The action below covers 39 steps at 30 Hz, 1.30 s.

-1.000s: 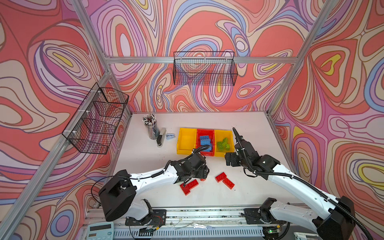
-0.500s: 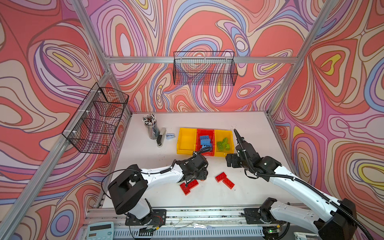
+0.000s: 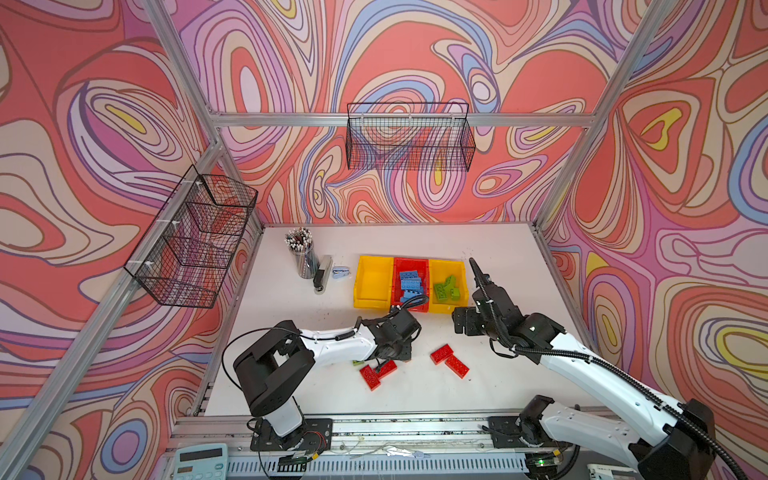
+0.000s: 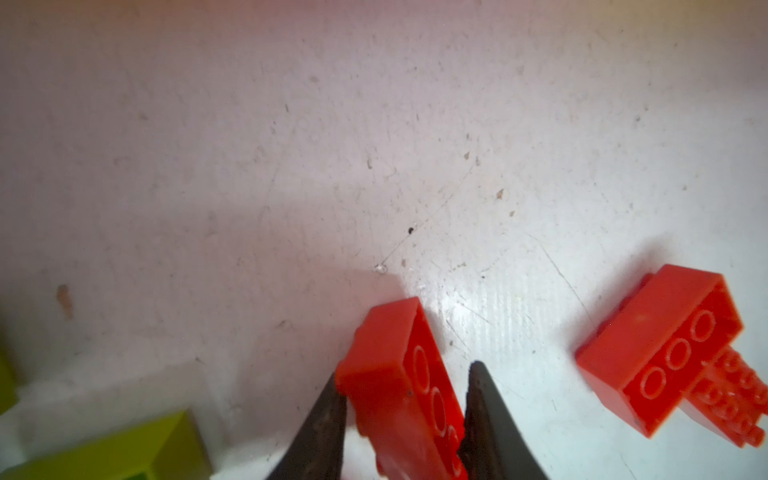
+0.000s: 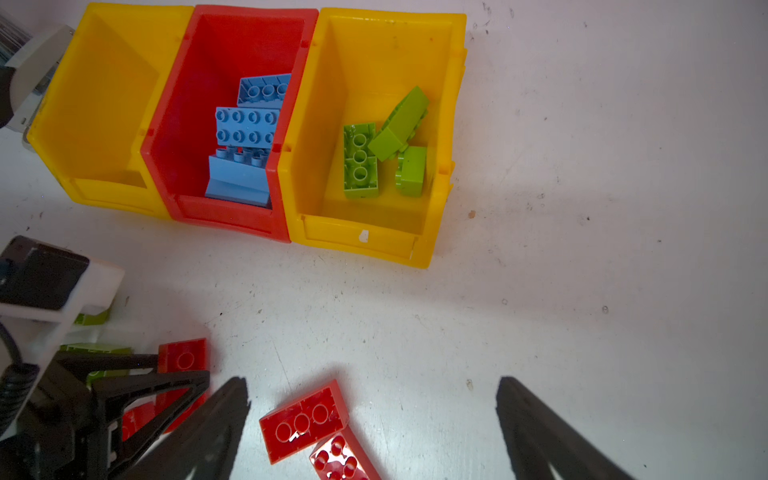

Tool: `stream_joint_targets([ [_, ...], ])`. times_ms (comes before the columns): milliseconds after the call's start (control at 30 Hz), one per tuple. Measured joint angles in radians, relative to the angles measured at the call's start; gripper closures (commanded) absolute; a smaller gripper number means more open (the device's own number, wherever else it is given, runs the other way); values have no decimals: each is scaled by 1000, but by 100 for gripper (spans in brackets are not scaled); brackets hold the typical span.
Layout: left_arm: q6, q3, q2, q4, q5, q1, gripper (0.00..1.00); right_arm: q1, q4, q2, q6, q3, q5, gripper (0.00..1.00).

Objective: Sort the legos into containers by color
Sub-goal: 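Grasp a red brick with the left gripper while the right arm draws back, then carry the red brick to the yellow bin by the stapler and open the left gripper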

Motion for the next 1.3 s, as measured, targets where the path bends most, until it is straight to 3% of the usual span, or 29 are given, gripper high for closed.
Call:
stream_joint_targets([
  [167,4,39,20,-23,0,1,97,0,-1,-11,0,0,0,2],
  [600,60,149,18,-139,-35,56,99,0,-23,-43,-1,1,-3,2],
  [1067,189,428,-10,-264,-170,322,93,0,-59,-44,-45,97,-19,2],
  [1300,251,548,132,-282,-183,436,94,0,-59,-26,-63,109,-31,2],
])
